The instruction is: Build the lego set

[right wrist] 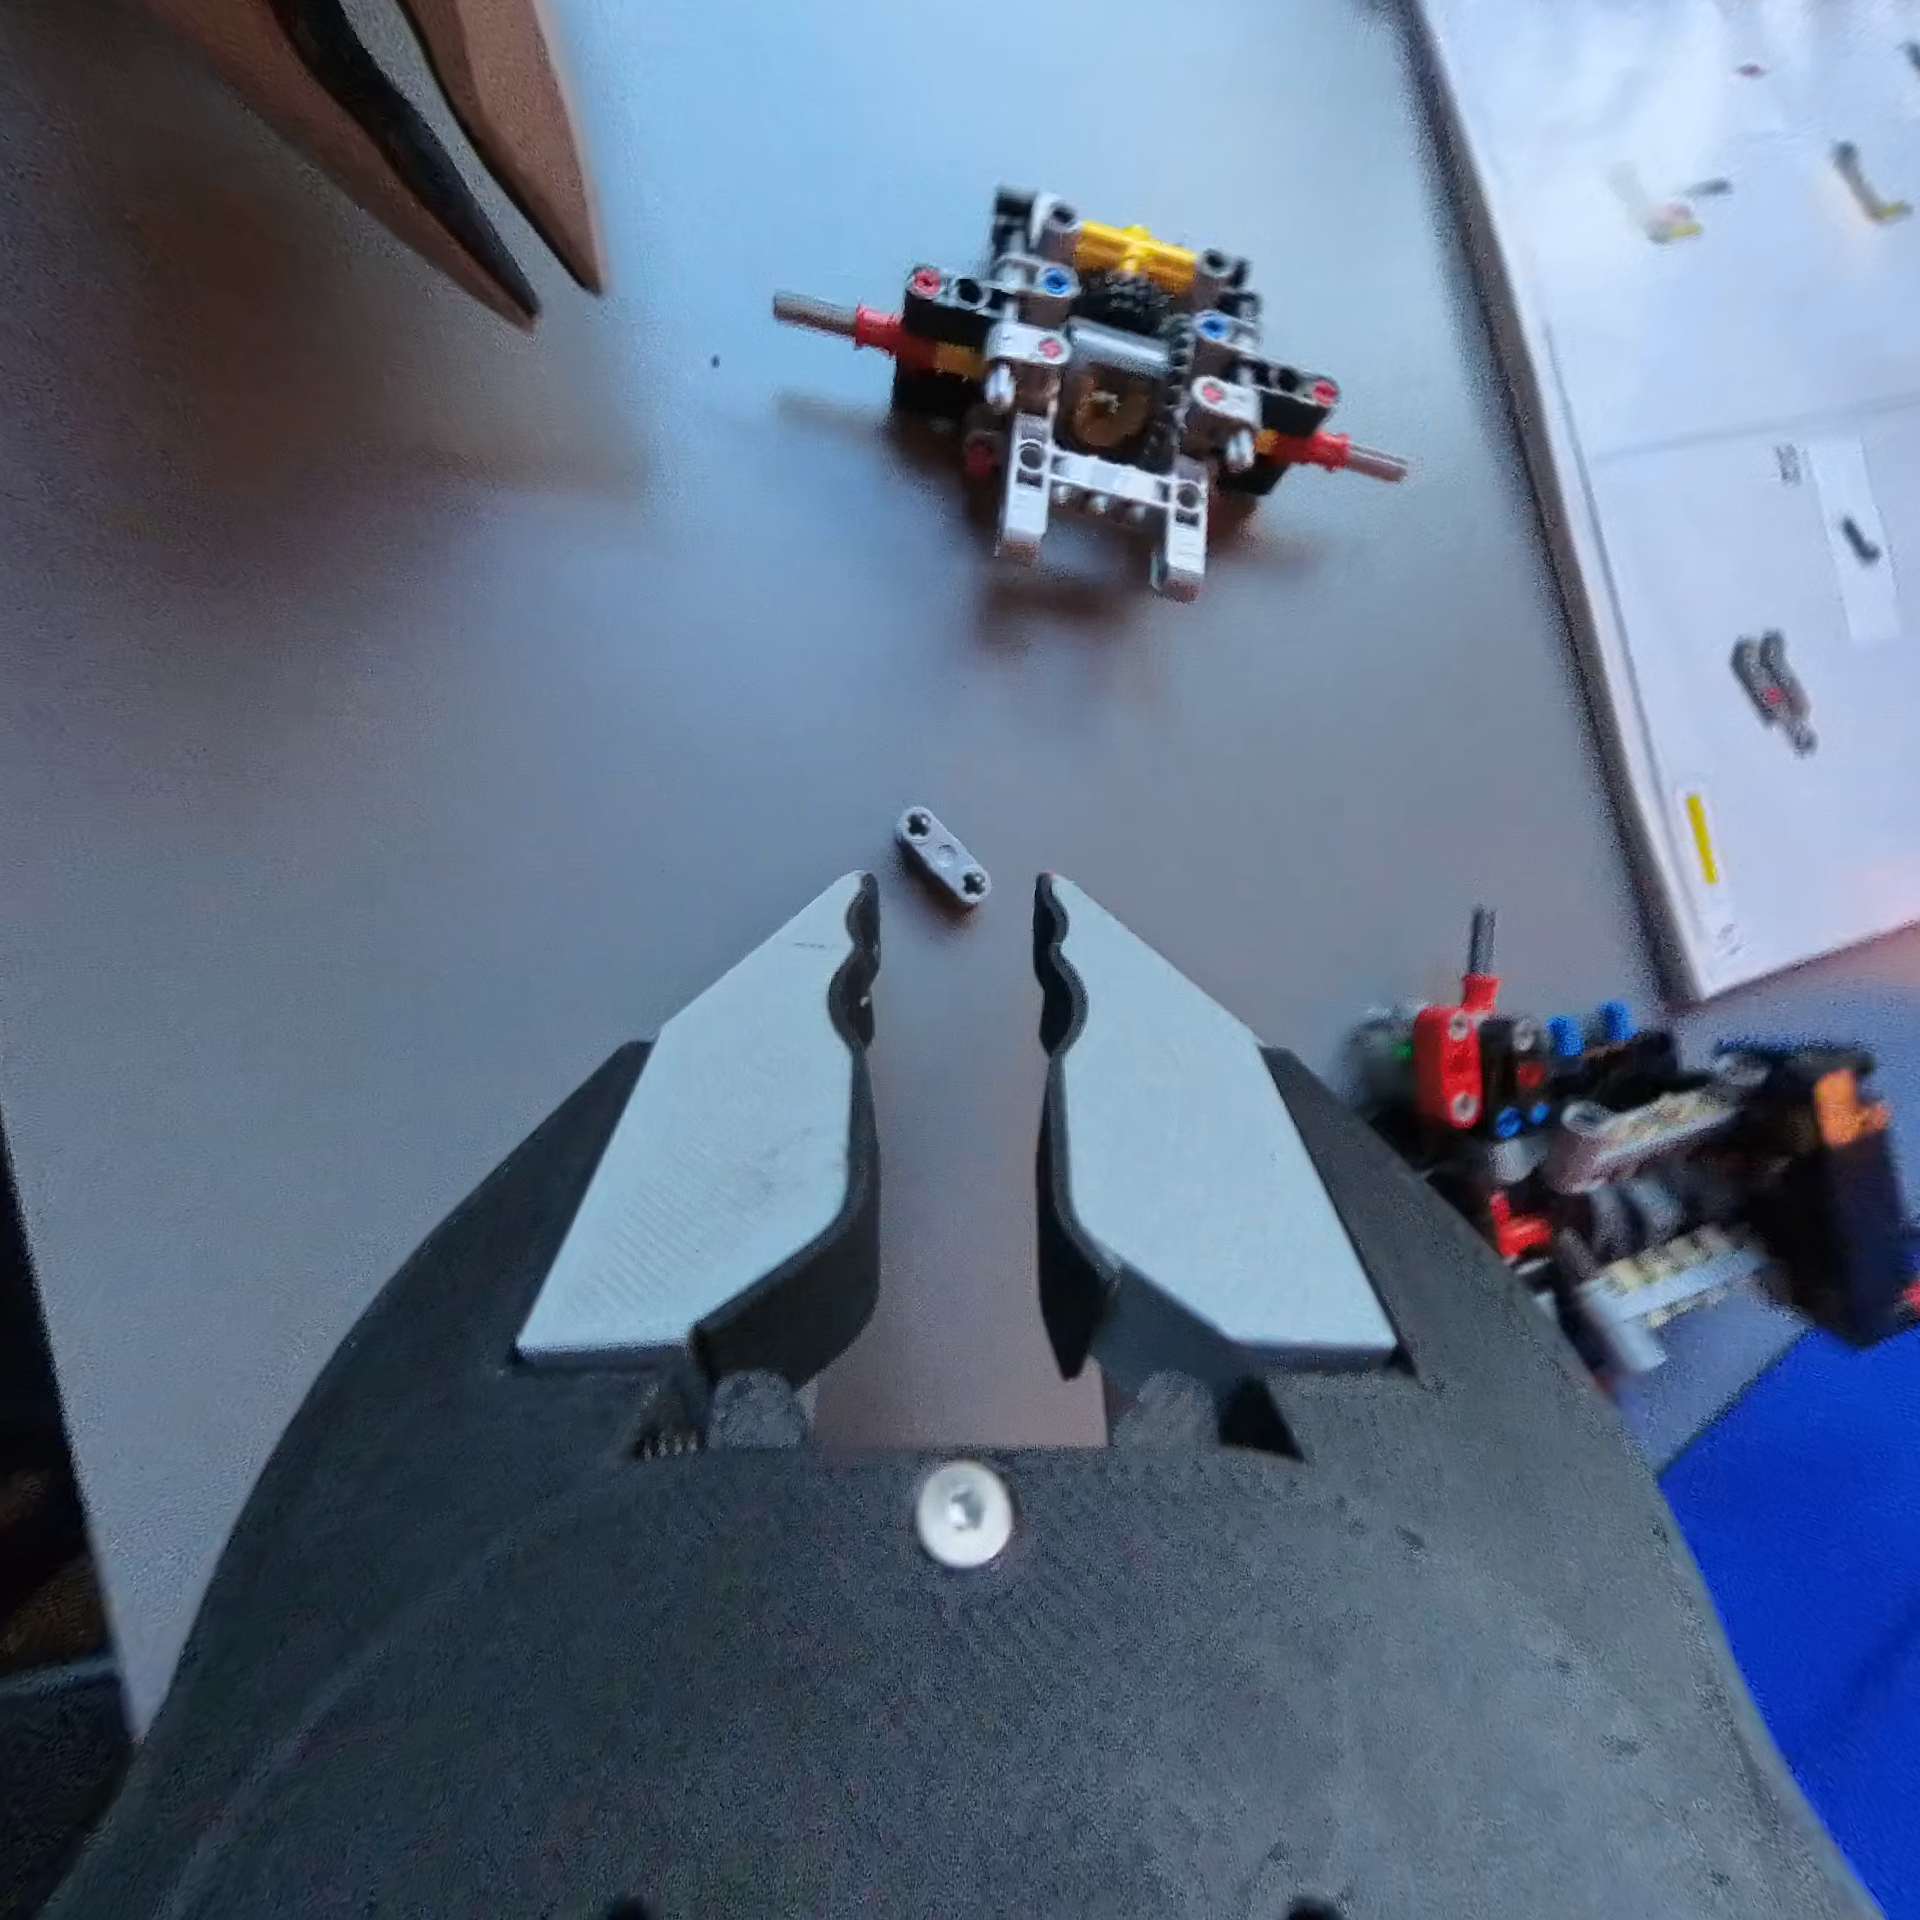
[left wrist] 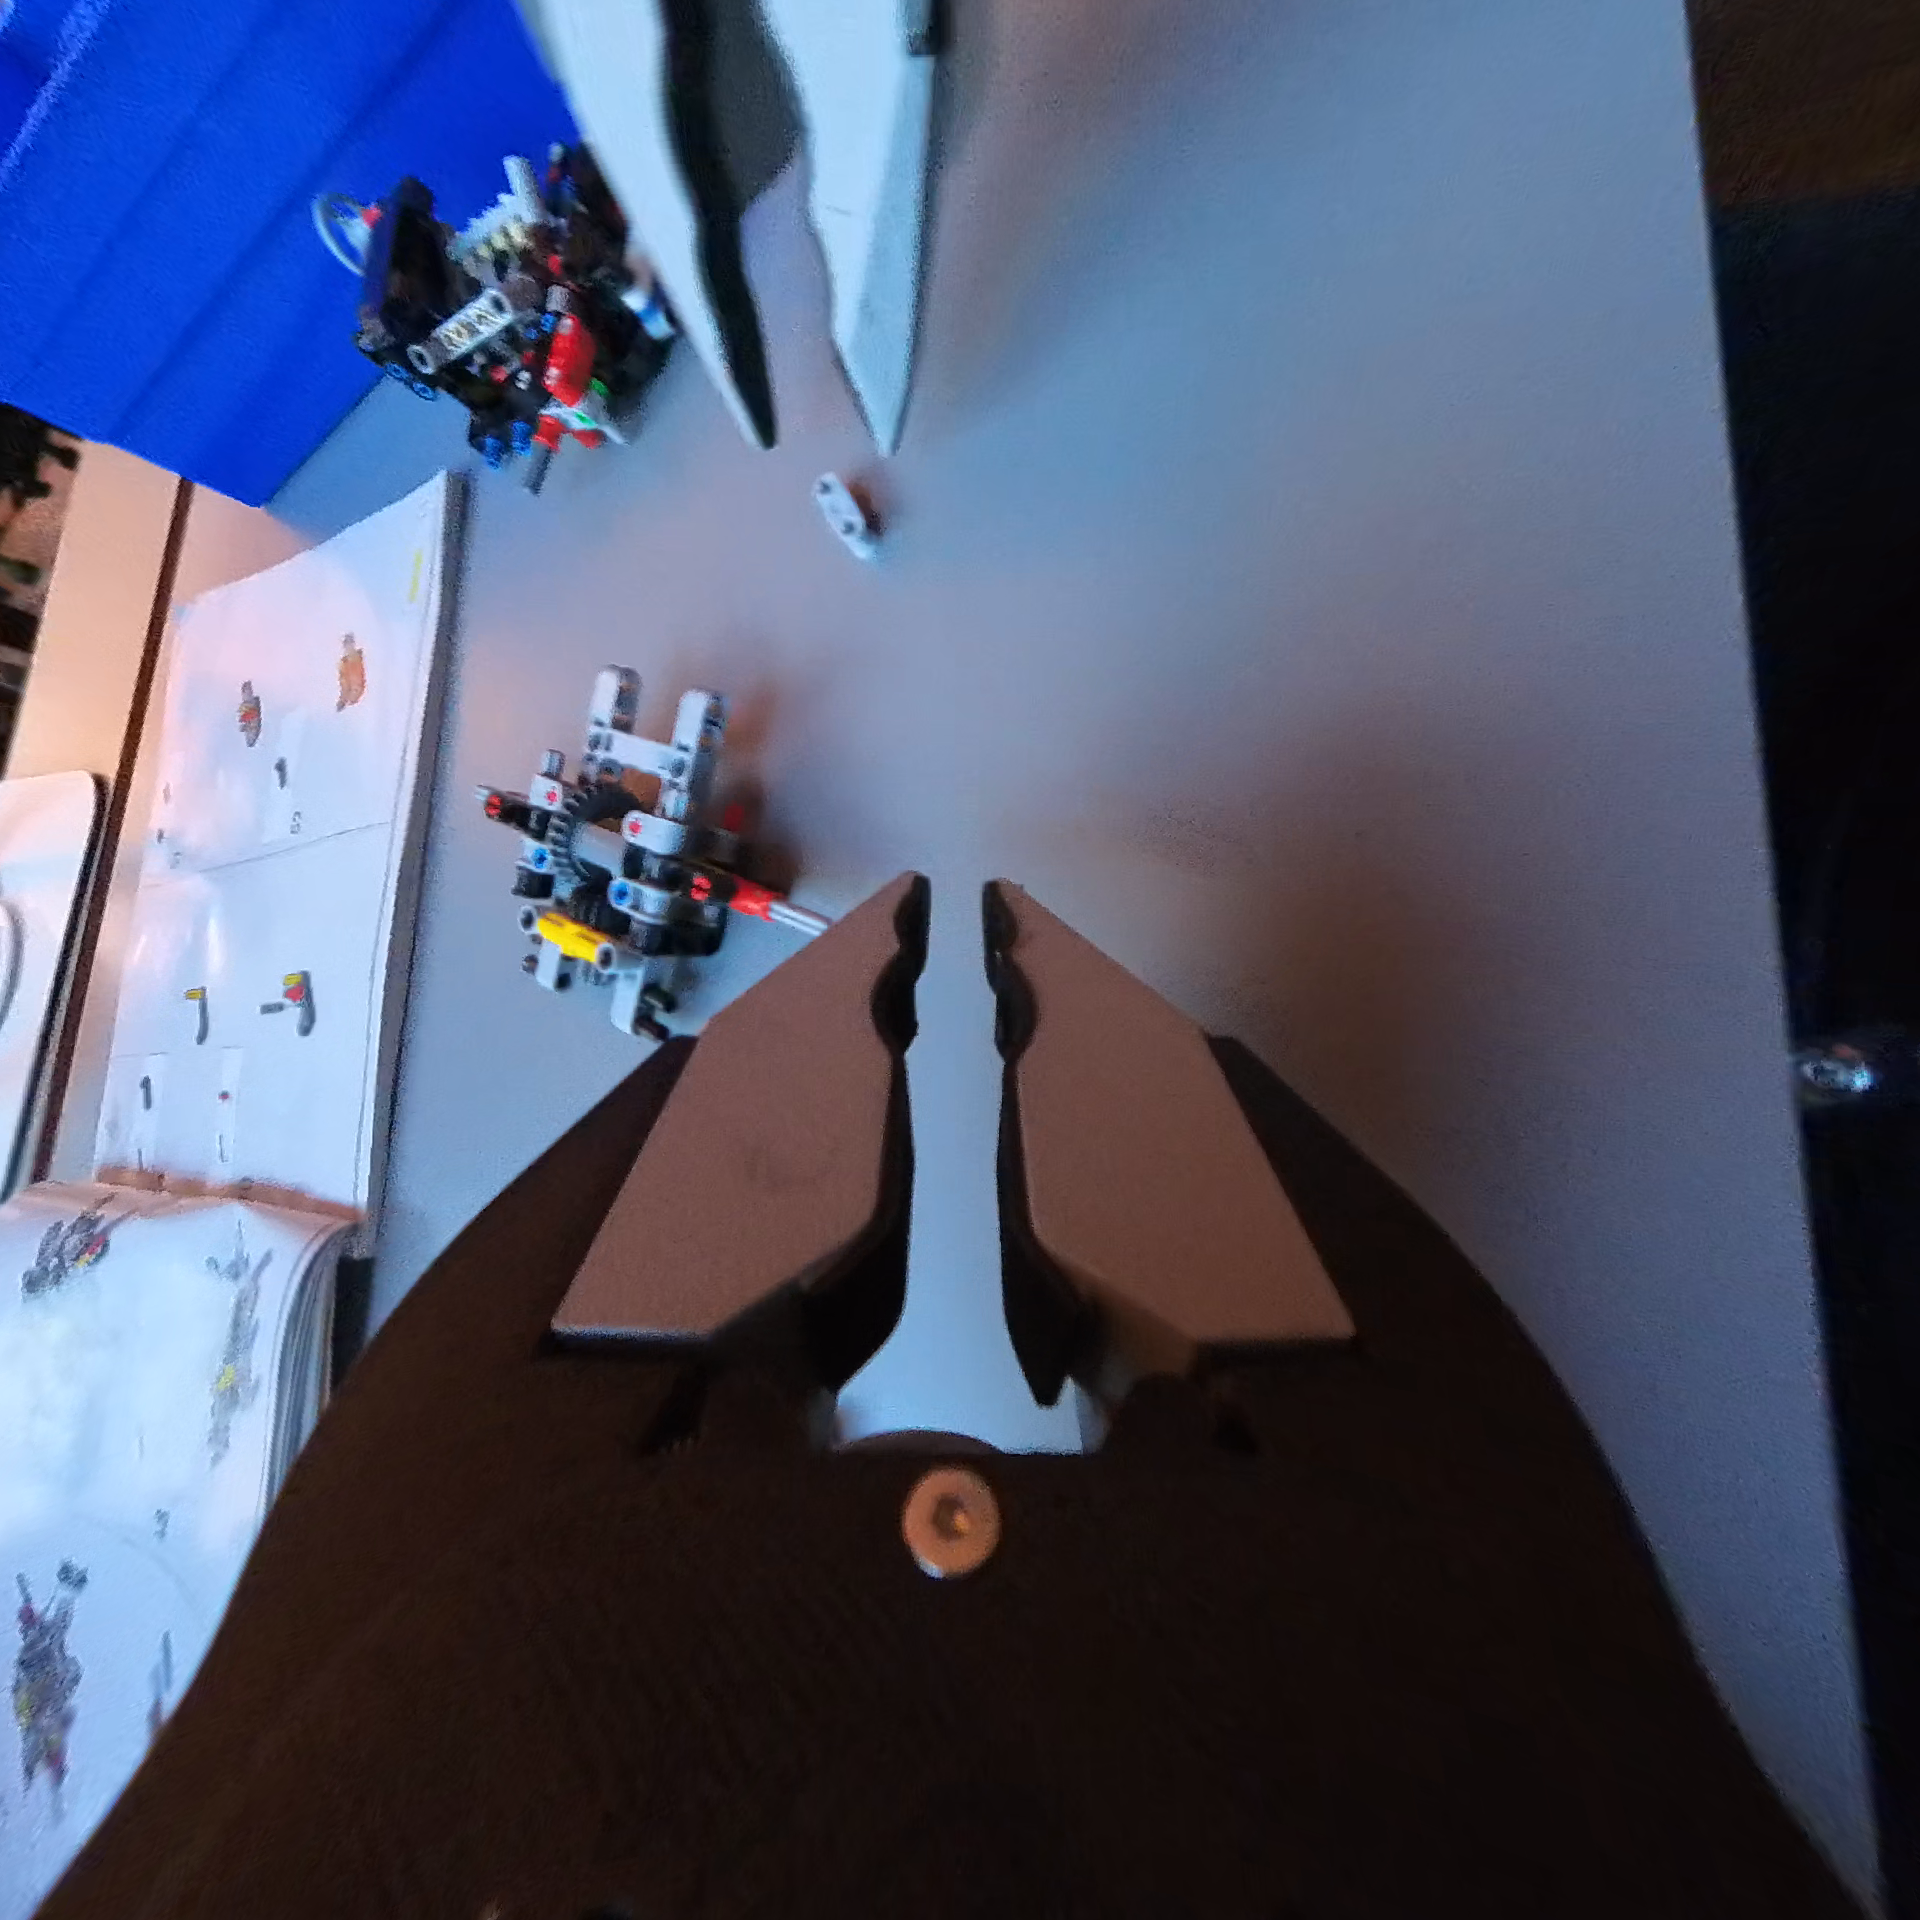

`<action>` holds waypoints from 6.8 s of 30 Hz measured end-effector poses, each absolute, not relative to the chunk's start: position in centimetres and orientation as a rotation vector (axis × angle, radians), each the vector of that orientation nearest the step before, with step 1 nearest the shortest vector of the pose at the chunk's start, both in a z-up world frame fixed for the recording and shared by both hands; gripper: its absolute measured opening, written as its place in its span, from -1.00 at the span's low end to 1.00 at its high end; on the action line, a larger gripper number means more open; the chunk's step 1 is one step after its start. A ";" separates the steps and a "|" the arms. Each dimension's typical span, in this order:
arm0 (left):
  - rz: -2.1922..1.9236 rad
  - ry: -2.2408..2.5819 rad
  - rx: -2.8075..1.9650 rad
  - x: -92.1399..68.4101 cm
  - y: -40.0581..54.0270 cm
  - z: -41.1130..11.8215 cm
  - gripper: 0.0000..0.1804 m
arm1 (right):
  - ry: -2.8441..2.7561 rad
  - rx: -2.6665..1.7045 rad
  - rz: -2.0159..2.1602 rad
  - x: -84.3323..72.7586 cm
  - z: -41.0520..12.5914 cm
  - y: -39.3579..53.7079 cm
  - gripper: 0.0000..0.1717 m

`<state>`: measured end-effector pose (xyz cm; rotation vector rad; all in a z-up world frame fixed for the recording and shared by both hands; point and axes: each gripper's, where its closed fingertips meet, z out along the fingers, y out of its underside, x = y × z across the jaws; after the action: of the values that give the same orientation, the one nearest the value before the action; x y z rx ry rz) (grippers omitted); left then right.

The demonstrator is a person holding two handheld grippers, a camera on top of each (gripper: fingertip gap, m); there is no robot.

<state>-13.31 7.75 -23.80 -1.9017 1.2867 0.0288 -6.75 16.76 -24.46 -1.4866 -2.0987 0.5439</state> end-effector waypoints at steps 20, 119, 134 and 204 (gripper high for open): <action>0.139 0.975 -1.690 -11.5 9.6 -19.7 -0.70 | -1.621 -1.684 1.584 -11.1 -18.5 9.7 -0.95; 0.364 1.039 -1.384 -9.4 9.9 -18.1 -0.76 | -1.130 -1.714 2.019 -10.8 -17.7 8.5 -0.95; 0.355 1.014 -1.387 -9.3 9.8 -18.1 -0.67 | -1.272 -1.657 1.678 -9.8 -18.3 9.8 -0.96; -0.212 0.572 -1.822 -16.2 10.5 -19.4 -0.91 | -1.142 -1.636 1.179 -1.7 -18.7 21.4 -0.95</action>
<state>-16.17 10.51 -19.36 -1.8223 0.5720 -0.2124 -1.67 21.42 -18.68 -1.6357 -1.1420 1.1786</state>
